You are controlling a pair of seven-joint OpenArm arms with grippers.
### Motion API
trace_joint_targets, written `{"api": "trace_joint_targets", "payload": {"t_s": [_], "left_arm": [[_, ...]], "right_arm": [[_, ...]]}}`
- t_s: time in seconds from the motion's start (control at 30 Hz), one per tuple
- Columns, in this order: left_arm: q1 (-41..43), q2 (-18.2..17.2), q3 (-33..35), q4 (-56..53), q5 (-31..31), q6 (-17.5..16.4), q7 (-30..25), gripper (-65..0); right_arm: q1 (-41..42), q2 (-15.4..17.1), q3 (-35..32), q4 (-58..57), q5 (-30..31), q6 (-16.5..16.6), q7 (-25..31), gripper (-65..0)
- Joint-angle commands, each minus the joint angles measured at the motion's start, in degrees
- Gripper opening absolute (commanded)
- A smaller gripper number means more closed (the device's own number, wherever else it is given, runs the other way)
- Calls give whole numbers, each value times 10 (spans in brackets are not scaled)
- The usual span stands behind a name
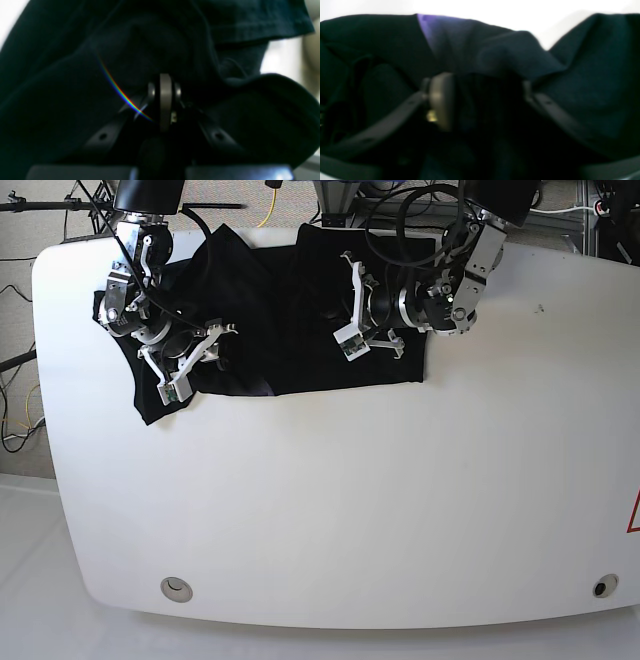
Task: Fold the T-shirt properly
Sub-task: 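Drag the shirt end back with the left gripper, away from the right gripper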
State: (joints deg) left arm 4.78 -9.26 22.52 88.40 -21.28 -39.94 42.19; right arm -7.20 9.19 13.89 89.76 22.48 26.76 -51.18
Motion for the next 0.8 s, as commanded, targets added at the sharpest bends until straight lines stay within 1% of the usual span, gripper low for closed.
{"api": "trace_joint_targets", "payload": {"t_s": [0.0,0.13,0.2,0.33,0.5,0.6,0.77], "left_arm": [[-3,0,-1,-26,8,-1,-1,-650],[-6,-4,-1,-64,9,-1,-35,-650],[-7,-12,0,-80,9,-1,-49,-650],[-8,-16,0,-104,9,-1,-65,-650],[-9,-21,-1,-119,9,-1,-73,-650],[-14,-32,-1,-120,9,-1,-76,-650],[-23,-35,-3,-120,9,-1,-76,-650]], "right_arm": [[-10,-1,-3,-14,-28,-7,-62,-465],[-12,-1,-3,-14,-28,-7,-62,-590],[-13,-1,-3,-14,-28,-7,-61,-619],[-12,-1,-3,-24,-28,-7,-61,-621],[-7,-1,-3,-46,-28,-8,-58,-621],[3,-1,-3,-58,-28,-11,-47,-621],[15,-1,-3,-79,-28,-12,-21,-621]]}}
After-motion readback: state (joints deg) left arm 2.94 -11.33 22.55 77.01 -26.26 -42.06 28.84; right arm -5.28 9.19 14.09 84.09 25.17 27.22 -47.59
